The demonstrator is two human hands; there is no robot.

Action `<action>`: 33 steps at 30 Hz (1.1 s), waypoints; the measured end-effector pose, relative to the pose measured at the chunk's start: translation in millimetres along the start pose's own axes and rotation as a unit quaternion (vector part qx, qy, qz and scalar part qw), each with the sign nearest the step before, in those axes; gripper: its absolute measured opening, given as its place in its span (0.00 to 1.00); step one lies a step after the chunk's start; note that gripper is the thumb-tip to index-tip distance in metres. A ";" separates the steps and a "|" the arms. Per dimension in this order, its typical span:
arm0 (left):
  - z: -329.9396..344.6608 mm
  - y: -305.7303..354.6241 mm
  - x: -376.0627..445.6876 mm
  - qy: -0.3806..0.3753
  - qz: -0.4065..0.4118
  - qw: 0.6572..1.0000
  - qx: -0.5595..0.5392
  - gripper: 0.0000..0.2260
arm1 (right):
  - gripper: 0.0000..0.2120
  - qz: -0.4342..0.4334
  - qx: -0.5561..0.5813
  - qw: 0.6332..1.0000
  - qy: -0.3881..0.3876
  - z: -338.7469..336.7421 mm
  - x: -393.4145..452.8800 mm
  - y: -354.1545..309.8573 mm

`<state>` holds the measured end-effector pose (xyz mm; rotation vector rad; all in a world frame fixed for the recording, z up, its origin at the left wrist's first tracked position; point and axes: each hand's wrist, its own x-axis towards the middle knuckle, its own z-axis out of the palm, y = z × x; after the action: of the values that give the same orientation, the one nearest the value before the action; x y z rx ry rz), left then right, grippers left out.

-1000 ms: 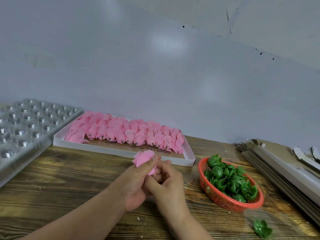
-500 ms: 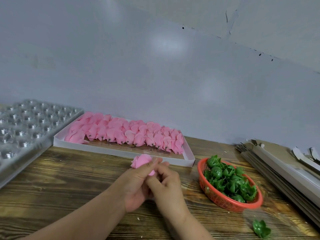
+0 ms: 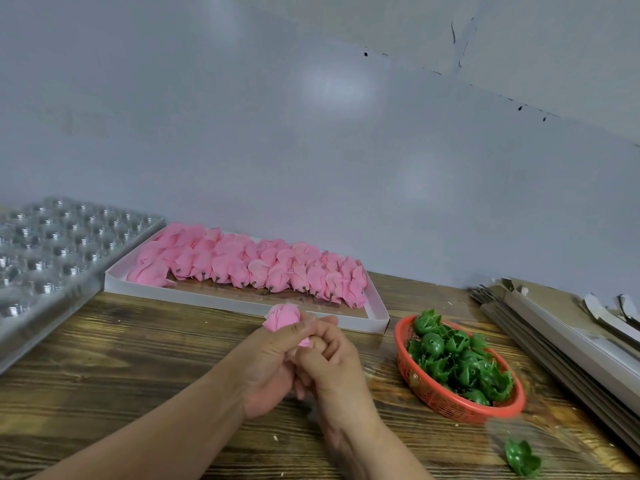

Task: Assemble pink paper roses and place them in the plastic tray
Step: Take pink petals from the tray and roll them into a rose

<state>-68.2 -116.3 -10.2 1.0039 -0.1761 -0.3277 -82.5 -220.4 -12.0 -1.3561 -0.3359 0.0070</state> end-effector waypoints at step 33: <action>-1.4 -1.5 -4.7 -0.050 -0.022 0.998 -0.012 0.17 | 0.09 0.048 0.009 0.997 -0.052 -4.9 2.1 -8.6</action>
<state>-72.4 -114.3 -12.1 0.9698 -0.2412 -0.4203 -81.0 -226.6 -4.1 -1.3562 -0.3559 0.1608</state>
